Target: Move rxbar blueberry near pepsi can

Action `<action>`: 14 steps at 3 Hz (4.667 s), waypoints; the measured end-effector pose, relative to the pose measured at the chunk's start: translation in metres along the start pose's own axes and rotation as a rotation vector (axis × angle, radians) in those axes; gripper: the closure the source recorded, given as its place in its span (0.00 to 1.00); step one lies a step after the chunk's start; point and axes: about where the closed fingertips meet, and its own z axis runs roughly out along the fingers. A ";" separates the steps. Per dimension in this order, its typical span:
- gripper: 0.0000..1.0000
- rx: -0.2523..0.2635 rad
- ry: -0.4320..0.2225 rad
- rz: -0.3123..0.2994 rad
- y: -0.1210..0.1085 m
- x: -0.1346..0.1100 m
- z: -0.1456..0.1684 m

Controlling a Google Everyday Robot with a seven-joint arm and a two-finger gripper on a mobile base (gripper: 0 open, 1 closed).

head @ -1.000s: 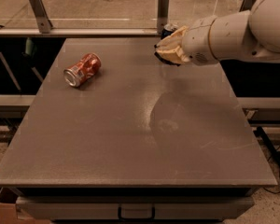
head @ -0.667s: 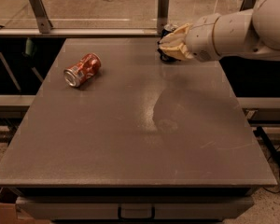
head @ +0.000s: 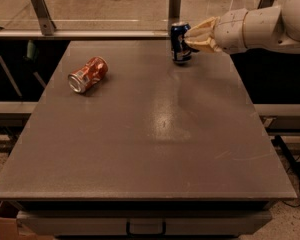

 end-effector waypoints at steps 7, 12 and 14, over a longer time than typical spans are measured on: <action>0.36 -0.042 -0.054 -0.186 -0.059 0.079 0.091; 0.00 0.165 0.090 -0.042 -0.126 0.074 -0.040; 0.00 0.248 0.127 0.023 -0.129 0.016 -0.113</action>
Offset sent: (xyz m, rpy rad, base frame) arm 0.0560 -0.0339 -0.0288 -0.0383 -0.0480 0.0639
